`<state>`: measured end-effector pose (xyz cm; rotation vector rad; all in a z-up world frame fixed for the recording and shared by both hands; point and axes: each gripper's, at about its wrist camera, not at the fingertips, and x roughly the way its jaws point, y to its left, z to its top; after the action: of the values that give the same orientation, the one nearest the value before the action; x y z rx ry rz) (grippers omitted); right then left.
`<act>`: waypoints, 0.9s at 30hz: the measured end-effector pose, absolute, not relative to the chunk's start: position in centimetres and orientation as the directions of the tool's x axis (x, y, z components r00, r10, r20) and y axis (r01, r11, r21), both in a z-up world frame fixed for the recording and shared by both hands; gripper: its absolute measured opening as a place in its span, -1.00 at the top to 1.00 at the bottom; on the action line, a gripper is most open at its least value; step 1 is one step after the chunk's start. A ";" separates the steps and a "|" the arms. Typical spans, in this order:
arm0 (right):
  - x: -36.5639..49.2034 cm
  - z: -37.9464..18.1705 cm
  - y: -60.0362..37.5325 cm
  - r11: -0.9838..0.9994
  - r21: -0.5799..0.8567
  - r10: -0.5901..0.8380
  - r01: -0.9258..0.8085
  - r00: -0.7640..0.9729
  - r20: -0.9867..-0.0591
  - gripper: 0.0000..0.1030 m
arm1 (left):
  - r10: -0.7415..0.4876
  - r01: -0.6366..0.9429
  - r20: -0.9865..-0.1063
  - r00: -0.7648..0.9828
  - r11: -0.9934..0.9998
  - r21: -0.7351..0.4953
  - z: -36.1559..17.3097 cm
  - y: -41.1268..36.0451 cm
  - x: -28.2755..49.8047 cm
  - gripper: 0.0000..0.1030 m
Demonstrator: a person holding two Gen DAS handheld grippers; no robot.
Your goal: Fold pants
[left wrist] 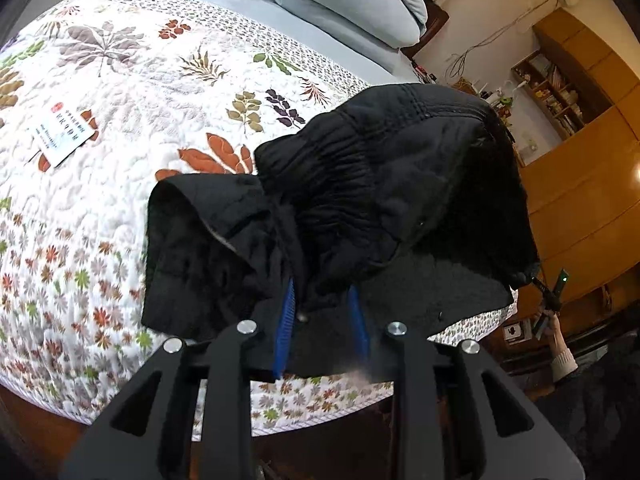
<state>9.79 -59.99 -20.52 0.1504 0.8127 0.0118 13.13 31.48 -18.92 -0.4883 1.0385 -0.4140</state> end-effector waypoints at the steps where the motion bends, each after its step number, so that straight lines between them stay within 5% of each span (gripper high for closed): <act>1: 9.5 -21.1 -59.9 0.988 0.141 0.065 0.057 0.678 -0.732 0.76 | -0.527 0.087 -0.722 0.448 0.829 -0.552 -19.1 31.8 12.7 0.51; 7: 8.0 -24.1 -60.1 0.982 0.158 0.057 0.105 0.630 -0.775 0.69 | -0.465 -0.003 -0.714 0.524 0.837 -0.548 -18.5 35.3 9.0 0.33; 10: 7.3 -24.3 -60.2 0.980 0.151 0.039 0.128 0.625 -0.780 0.44 | -0.436 -0.038 -0.711 0.551 0.839 -0.543 -17.8 36.9 6.8 0.06; 14: 6.0 -24.1 -60.2 0.984 0.103 -0.010 0.148 0.613 -0.790 0.01 | -0.393 -0.074 -0.709 0.586 0.845 -0.530 -16.9 38.0 5.1 -0.06; 27: 3.7 -22.3 -59.3 0.985 0.058 -0.047 0.159 0.584 -0.810 -0.21 | -0.534 -0.036 -0.690 0.488 0.778 -0.627 -19.4 33.4 0.3 -0.38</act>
<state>3.74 -59.34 -22.27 0.1296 0.9400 -0.1207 0.32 33.36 -19.43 -0.6318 1.0297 -0.3281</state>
